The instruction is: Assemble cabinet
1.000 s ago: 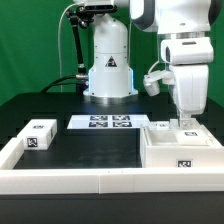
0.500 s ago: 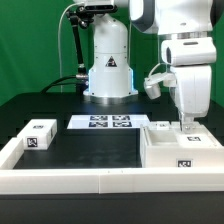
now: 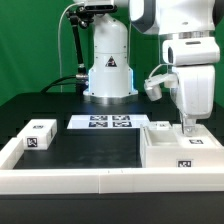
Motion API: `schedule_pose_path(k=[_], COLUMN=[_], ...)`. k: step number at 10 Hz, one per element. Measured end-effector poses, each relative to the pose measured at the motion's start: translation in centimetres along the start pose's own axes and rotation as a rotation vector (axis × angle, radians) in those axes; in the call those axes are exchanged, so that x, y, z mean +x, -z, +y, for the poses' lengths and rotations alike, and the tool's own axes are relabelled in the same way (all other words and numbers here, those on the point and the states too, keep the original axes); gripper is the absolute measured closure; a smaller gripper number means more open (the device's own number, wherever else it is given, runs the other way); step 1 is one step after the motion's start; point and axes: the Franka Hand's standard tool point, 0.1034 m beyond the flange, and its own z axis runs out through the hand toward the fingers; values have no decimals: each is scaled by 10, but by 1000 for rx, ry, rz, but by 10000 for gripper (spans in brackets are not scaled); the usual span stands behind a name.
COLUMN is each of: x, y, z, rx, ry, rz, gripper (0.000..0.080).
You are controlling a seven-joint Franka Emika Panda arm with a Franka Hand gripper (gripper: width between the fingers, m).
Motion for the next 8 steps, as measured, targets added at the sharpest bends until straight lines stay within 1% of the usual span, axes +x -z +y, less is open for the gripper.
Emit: schedule_pose_path(k=[2, 3, 4, 5, 6, 7, 8], x=[0, 0, 0, 0, 0, 0, 0], y=[0, -1, -1, 0, 0, 1, 1], z=[0, -1, 0, 0, 1, 1, 2], rx=[1, 1, 0, -2, -4, -5, -6], ry=[0, 0, -1, -1, -1, -1, -1], rz=[0, 0, 1, 1, 2, 2, 2], gripper=[722, 566, 431, 431, 230, 93, 30])
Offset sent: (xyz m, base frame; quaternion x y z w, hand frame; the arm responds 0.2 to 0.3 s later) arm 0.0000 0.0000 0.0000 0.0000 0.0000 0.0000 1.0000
